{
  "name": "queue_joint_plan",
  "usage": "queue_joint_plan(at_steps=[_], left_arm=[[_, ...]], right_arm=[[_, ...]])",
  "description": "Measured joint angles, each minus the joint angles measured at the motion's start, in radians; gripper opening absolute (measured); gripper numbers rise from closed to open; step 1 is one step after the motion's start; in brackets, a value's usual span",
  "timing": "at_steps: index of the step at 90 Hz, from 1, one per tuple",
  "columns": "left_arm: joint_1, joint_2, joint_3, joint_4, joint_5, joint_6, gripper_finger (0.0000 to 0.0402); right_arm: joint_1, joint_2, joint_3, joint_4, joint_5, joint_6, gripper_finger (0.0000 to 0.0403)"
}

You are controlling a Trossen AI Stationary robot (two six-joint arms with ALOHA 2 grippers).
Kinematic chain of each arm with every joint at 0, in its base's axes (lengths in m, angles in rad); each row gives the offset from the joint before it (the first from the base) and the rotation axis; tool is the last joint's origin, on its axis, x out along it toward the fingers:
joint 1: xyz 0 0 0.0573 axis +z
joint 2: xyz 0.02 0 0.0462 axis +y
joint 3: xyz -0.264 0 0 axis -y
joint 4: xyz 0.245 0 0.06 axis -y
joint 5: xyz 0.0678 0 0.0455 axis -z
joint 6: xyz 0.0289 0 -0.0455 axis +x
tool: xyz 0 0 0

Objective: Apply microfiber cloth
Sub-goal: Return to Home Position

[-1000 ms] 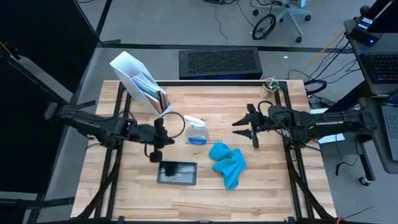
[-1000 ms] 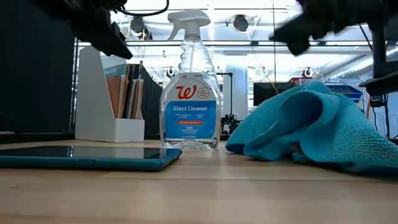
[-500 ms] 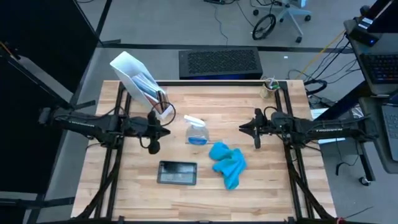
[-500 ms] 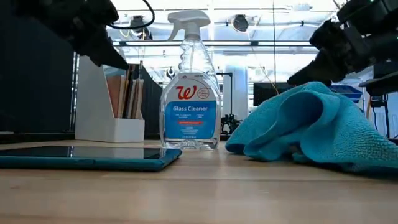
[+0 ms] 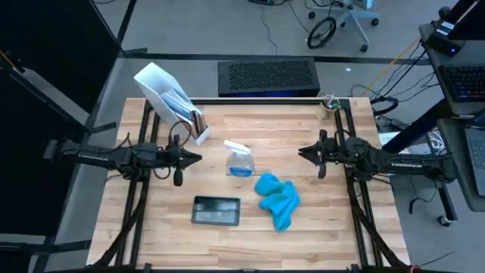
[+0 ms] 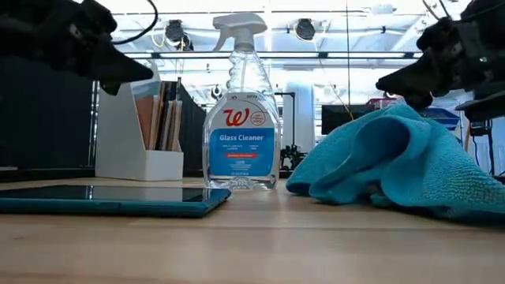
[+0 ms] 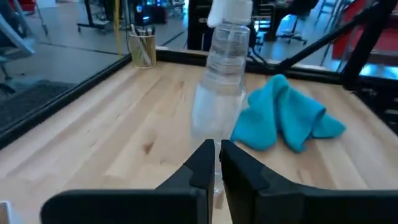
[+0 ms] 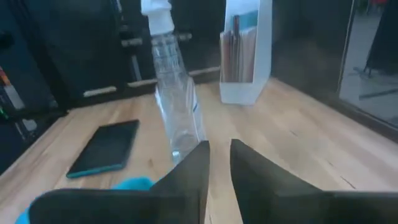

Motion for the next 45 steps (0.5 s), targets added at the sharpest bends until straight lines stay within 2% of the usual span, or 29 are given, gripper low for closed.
queue_joint_plan(at_steps=[26, 45], left_arm=[[0.021, -0.098, -0.11, 0.06, 0.047, 0.002, 0.0013], [0.078, -0.183, -0.16, 0.014, 0.221, -0.025, 0.0013]], right_arm=[[0.0, -0.155, -0.022, -0.068, 0.008, -0.01, 0.0047], [0.0, -0.275, -0.006, -0.207, 0.024, -0.023, 0.0047]])
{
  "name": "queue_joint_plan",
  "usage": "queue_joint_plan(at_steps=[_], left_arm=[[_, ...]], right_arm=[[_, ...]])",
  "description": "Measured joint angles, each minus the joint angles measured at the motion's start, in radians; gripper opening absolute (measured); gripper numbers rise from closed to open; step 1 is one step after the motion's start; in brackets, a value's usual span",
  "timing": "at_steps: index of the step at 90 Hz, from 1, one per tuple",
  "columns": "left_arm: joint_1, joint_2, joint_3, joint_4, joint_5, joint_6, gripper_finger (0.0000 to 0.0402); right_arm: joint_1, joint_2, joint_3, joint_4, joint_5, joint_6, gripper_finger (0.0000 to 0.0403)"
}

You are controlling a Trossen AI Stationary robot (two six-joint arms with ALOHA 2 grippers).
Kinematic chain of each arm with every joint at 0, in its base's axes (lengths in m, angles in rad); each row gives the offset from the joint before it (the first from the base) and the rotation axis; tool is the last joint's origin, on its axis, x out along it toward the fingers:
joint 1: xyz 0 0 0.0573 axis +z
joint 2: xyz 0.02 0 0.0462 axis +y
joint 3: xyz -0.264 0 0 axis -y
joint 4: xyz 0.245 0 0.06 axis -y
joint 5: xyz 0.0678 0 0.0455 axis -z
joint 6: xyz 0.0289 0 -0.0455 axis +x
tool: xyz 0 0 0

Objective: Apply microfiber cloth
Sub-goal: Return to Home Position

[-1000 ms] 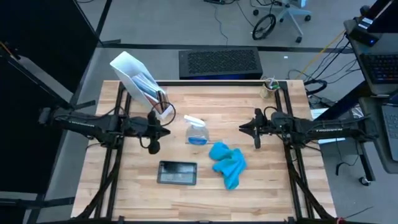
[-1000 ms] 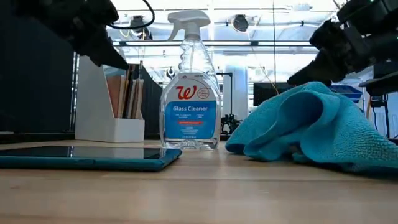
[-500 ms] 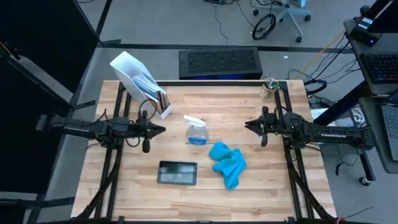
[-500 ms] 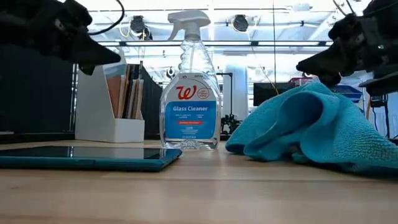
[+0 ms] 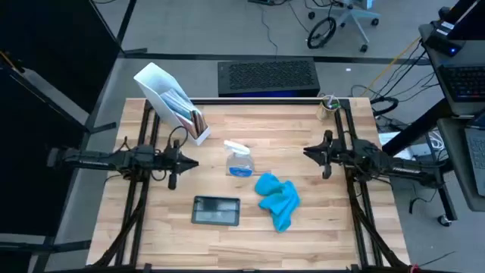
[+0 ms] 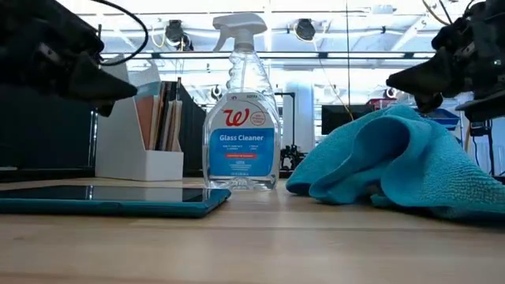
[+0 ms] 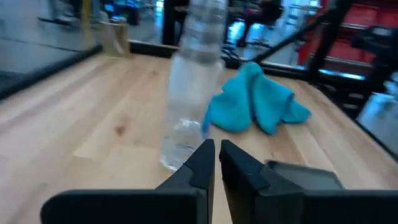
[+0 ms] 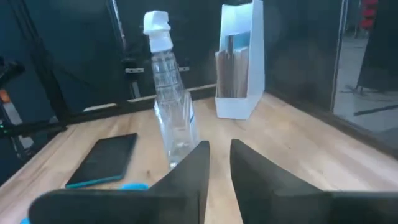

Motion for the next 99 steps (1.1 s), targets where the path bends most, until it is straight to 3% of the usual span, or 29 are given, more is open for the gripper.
queue_joint_plan(at_steps=[27, 48, 99], left_arm=[[0.011, -0.133, 0.0, -0.014, 0.068, 0.025, 0.0013], [0.011, -0.326, 0.0, -0.131, 0.101, 0.021, 0.0013], [0.012, -0.309, 0.0, -0.126, 0.098, 0.018, 0.0013]], right_arm=[[0.002, 0.001, 0.026, -0.07, -0.001, -0.013, 0.0047], [0.002, 0.003, -0.016, 0.041, -0.004, -0.003, 0.0047], [0.002, 0.013, -0.015, 0.037, 0.001, 0.033, 0.0047]])
